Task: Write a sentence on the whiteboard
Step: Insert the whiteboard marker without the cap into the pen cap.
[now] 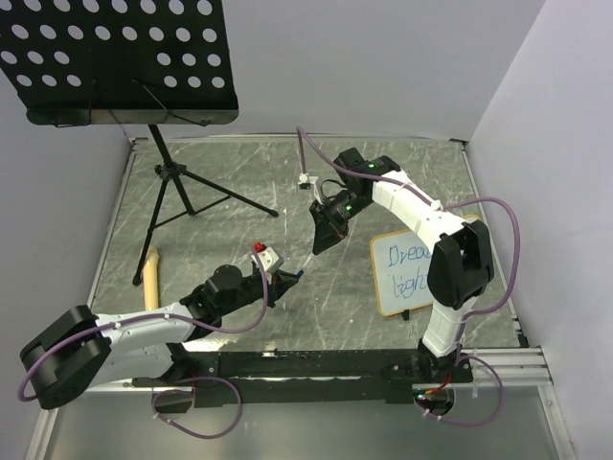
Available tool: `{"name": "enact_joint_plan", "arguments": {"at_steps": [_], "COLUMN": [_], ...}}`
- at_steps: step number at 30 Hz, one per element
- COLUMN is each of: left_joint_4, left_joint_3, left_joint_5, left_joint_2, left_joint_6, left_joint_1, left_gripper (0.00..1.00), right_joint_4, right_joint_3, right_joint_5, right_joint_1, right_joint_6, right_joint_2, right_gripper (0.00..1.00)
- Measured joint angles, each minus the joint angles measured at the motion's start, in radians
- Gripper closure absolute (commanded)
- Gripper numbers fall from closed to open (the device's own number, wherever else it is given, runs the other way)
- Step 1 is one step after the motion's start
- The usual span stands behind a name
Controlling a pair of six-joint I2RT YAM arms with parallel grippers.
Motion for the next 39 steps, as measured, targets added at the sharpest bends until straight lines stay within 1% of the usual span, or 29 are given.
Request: {"name": "enact_joint_plan", "arguments": {"at_steps": [18, 31, 35, 39], "left_joint_4": [0.019, 0.080, 0.099, 0.137], "left_joint_3": [-0.003, -0.005, -0.005, -0.004], "left_joint_5": [-0.011, -0.009, -0.015, -0.021], "left_joint_2": [0.010, 0.008, 0.009, 0.046], "left_joint_6": [-0.024, -0.053, -0.069, -0.086], "left_joint_1": [0.000, 0.000, 0.000, 0.000], "left_gripper": [0.97, 0.97, 0.99, 0.99], "right_joint_4": [0.000, 0.003, 0.005, 0.009], "right_joint_3": [-0.002, -0.014, -0.014, -0.014], "right_joint_5": [0.001, -0.022, -0.031, -0.022], "right_joint_1": [0.024, 0.037, 0.037, 0.037], "right_joint_6": [0.000, 0.001, 0.001, 0.000], "right_joint_2": [0.014, 0.014, 0.014, 0.014], "right_gripper": [1.00, 1.00, 1.00, 1.00]}}
